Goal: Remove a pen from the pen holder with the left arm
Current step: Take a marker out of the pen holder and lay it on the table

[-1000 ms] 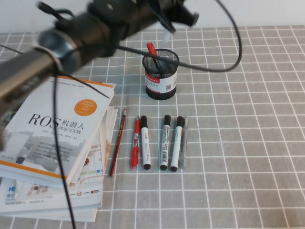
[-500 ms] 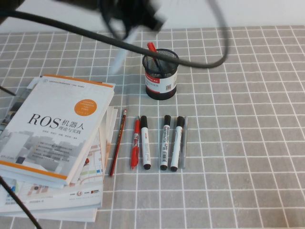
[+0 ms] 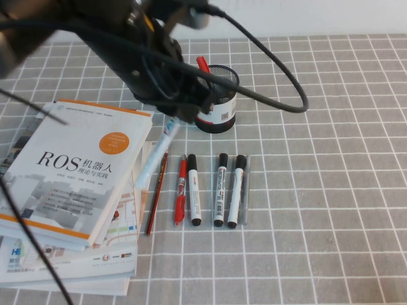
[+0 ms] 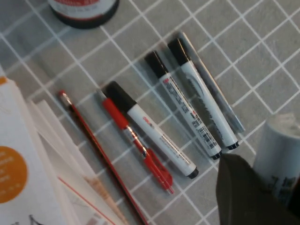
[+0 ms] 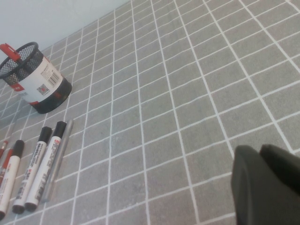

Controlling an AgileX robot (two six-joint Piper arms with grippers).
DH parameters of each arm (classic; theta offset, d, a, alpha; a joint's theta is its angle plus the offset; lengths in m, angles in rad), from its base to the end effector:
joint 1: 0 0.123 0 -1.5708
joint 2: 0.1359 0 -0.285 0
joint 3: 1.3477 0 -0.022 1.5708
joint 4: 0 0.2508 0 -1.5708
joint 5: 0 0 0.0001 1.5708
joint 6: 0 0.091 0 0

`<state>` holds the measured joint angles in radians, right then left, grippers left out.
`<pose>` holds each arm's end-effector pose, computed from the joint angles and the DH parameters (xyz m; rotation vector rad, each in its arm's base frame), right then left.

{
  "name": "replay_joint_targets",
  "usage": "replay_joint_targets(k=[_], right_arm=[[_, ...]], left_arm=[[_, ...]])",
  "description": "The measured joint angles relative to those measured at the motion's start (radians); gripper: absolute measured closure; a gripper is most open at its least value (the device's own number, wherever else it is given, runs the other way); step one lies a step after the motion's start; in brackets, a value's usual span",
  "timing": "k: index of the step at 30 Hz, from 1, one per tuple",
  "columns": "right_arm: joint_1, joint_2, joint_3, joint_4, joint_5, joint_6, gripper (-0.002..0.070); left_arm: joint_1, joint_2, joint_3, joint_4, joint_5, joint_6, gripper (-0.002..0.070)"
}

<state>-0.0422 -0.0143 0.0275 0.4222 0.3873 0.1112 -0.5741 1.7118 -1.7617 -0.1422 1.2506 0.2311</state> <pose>0.0525 0.0119 0.1729 0.4008 1.8320 0.4646 0.2984 -0.2076 0.3724 1.0414 2.4914 -0.3010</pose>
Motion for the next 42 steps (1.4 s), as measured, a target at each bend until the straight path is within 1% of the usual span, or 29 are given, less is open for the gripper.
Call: replay_joint_targets(k=[8,13,18,21,31,42], right_arm=[[0.000,0.000,0.000,0.000,0.000,0.000,0.0689],[0.000,0.000,0.000,0.000,0.000,0.000,0.0689],[0.000,0.000,0.000,0.000,0.000,0.000,0.0689],[0.000,0.000,0.000,0.000,0.000,0.000,0.0689],[0.000,0.000,0.000,0.000,0.000,0.000,0.0689],[0.000,0.000,0.000,0.000,0.000,0.000,0.0689]], left_arm=[[0.006,0.208,0.000,-0.010,-0.006,-0.104,0.0571],[0.068,0.292,0.003,-0.024,-0.014,-0.166,0.0571],[0.141,0.293,0.006,-0.055,-0.054,-0.213,0.0571],[0.162,0.297,0.006,-0.059,-0.057,-0.231,0.0571],[0.167,0.359,0.006,-0.102,-0.120,-0.260,0.0571],[0.171,0.412,0.006,-0.102,-0.165,-0.286,0.0571]])
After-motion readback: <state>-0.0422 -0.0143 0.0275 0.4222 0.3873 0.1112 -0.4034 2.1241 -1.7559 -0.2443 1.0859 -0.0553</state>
